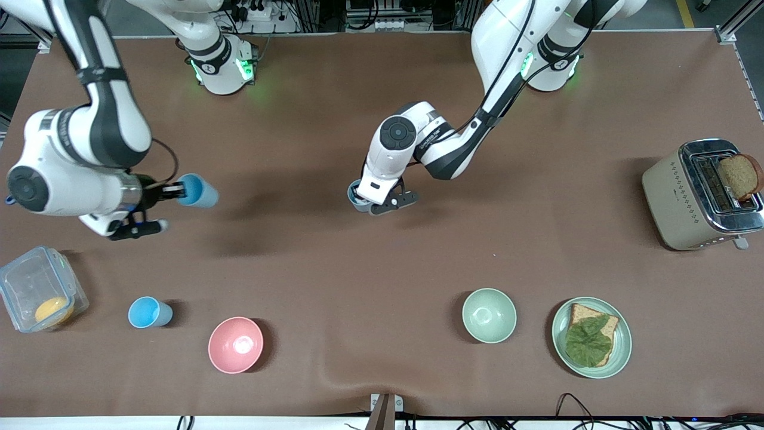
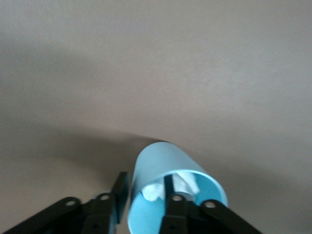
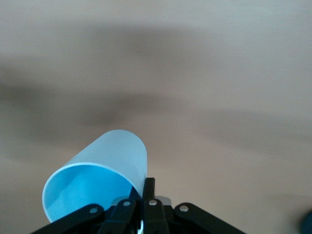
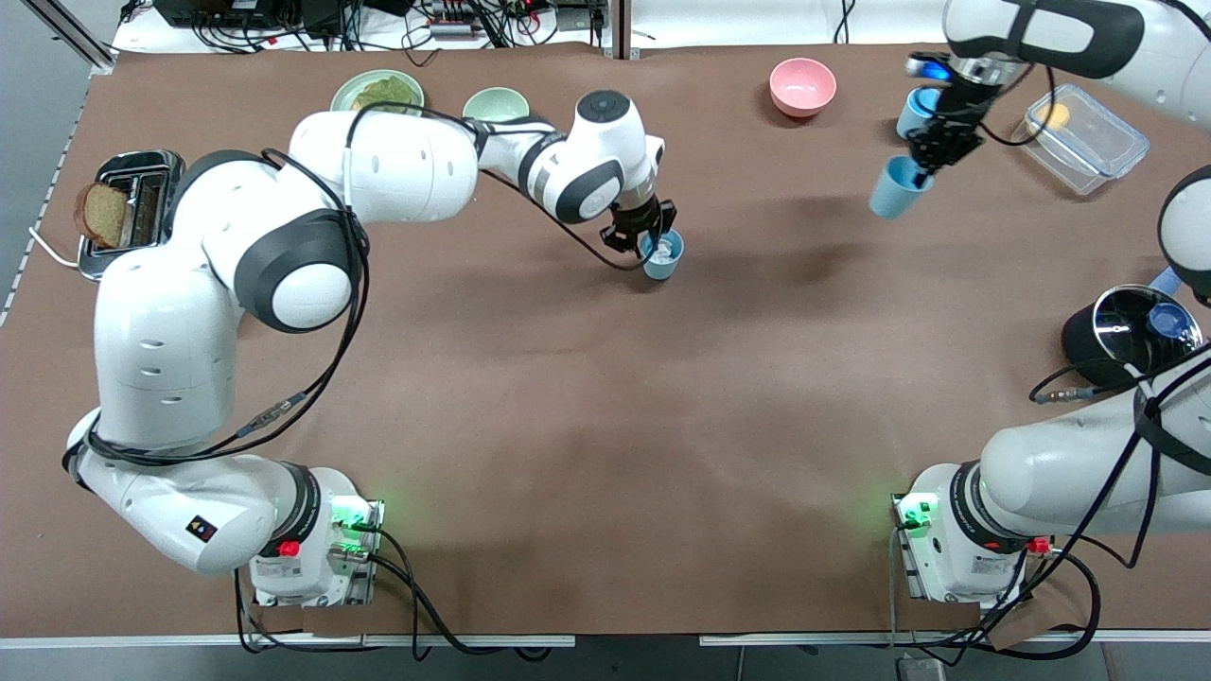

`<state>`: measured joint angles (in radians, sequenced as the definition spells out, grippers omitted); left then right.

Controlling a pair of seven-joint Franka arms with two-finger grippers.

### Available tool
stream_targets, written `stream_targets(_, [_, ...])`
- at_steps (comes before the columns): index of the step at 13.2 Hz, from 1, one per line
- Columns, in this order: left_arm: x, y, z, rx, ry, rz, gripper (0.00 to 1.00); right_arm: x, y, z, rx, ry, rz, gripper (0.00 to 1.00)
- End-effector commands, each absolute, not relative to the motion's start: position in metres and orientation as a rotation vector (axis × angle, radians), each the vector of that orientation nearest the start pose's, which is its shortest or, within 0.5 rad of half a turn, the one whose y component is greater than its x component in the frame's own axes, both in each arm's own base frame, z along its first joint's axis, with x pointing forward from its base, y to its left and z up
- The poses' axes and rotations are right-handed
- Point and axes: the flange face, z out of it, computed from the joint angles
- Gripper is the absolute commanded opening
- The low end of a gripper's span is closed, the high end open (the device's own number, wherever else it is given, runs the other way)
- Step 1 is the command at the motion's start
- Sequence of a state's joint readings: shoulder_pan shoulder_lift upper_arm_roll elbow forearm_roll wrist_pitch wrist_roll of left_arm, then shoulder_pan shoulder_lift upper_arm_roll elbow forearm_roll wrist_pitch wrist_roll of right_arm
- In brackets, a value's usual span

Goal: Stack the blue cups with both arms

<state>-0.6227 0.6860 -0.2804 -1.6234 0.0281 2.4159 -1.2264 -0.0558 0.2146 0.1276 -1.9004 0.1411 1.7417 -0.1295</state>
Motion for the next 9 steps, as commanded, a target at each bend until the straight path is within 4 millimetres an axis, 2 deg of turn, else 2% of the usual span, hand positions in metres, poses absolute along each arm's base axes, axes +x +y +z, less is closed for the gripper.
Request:
stream_targets(1, [0.467, -0.512, 0.336, -3.207, -0.602, -0.012, 1.00, 0.557, 0.097, 0.385, -2.871, -0.279, 0.530, 0.00])
stream_targets(2, [0.479, -0.490, 0.381, -3.188, -0.593, -0.092, 1.00, 0.554, 0.134, 0.393, -2.883, -0.354, 0.516, 0.00])
stream_targets(4, [0.496, -0.440, 0.457, -3.177, -0.528, -0.182, 1.00, 0.547, 0.202, 0.403, -2.943, -0.284, 0.483, 0.00])
stream_targets(5, [0.507, -0.410, 0.487, -3.167, -0.519, -0.214, 1.00, 0.542, 0.232, 0.405, -2.964, -0.237, 0.464, 0.00])
stream_targets(6, [0.516, -0.377, 0.514, -3.154, -0.499, -0.237, 1.00, 0.543, 0.252, 0.403, -2.969, -0.173, 0.432, 0.00])
stream_targets(8, [0.530, -0.314, 0.571, -3.140, -0.577, -0.351, 1.00, 0.533, 0.295, 0.394, -2.984, -0.160, 0.393, 0.00])
stream_targets(9, [0.534, -0.290, 0.588, -3.142, -0.575, -0.372, 1.00, 0.531, 0.310, 0.388, -2.983, -0.149, 0.365, 0.00])
